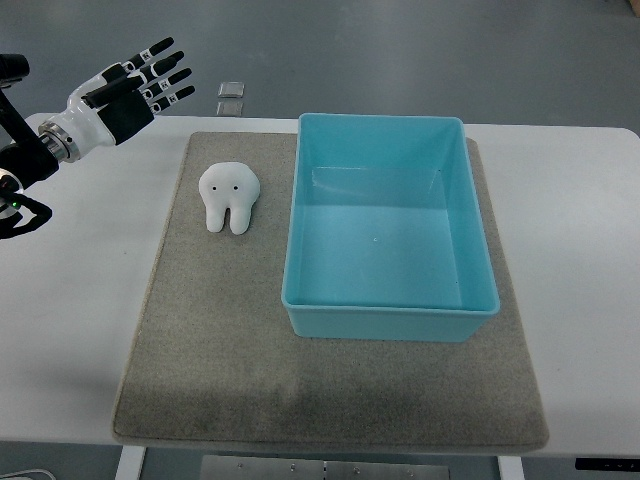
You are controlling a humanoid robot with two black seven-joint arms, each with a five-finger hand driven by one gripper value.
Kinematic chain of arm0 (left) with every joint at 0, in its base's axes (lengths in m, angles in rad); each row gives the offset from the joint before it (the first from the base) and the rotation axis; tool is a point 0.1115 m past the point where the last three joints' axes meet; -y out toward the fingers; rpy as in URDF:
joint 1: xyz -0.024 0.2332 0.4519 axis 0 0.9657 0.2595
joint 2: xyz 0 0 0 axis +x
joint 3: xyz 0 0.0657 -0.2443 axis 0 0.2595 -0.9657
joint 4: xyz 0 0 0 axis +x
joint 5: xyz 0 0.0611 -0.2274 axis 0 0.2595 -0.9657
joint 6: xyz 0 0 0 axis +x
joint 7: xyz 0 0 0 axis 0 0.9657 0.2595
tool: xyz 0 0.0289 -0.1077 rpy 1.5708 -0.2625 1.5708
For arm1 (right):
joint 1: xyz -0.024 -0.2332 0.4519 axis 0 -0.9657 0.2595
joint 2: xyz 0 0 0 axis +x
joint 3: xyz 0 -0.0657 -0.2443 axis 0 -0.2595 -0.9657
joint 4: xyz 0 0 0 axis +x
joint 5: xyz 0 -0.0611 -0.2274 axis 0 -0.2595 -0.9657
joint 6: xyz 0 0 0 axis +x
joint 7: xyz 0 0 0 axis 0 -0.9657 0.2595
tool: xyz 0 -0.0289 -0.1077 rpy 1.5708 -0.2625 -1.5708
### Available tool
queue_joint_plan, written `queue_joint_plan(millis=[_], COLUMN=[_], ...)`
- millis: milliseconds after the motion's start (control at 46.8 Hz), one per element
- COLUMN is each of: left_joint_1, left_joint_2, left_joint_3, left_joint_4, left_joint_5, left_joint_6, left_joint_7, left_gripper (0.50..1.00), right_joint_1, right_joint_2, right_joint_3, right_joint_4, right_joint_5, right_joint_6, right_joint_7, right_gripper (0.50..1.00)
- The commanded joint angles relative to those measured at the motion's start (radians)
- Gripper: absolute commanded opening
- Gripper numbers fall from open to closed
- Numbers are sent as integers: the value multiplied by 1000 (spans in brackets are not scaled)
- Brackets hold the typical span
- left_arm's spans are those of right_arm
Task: Place white toy into blue box with left hand
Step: 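Move the open left hand toward the white tooth-shaped toy, then lower the left hand over the toy and position fingers around it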
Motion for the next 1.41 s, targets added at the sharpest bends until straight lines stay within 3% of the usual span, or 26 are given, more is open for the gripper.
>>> queue_joint_plan(millis=[0,406,598,962,1218,1389], left_joint_1=[0,14,15,8,-4,-29], left_joint_2=[0,20,25,38,40,63], left_joint_3=[1,4,14,11,15,18], left_joint_4=[-1,25,31,20,-3,-53], left_joint_5=[2,-1,40,648,1051,1248], left_joint_6=[2,-1,-60,-55,-37,40], left_joint_7=[0,-12,-17,-190,-202,-202], left_gripper=[999,999,996,996,994,994], right_joint_1=[0,0,0,0,0,0], right_joint_2=[0,0,0,0,0,0], right_joint_3=[0,0,0,0,0,0], right_joint_4=[0,0,0,-1,0,0], right_joint_5=[0,0,0,0,0,0], right_joint_6=[0,0,0,0,0,0], right_joint_7=[0,0,0,0,0,0], right_gripper=[936,936,936,936,936,936])
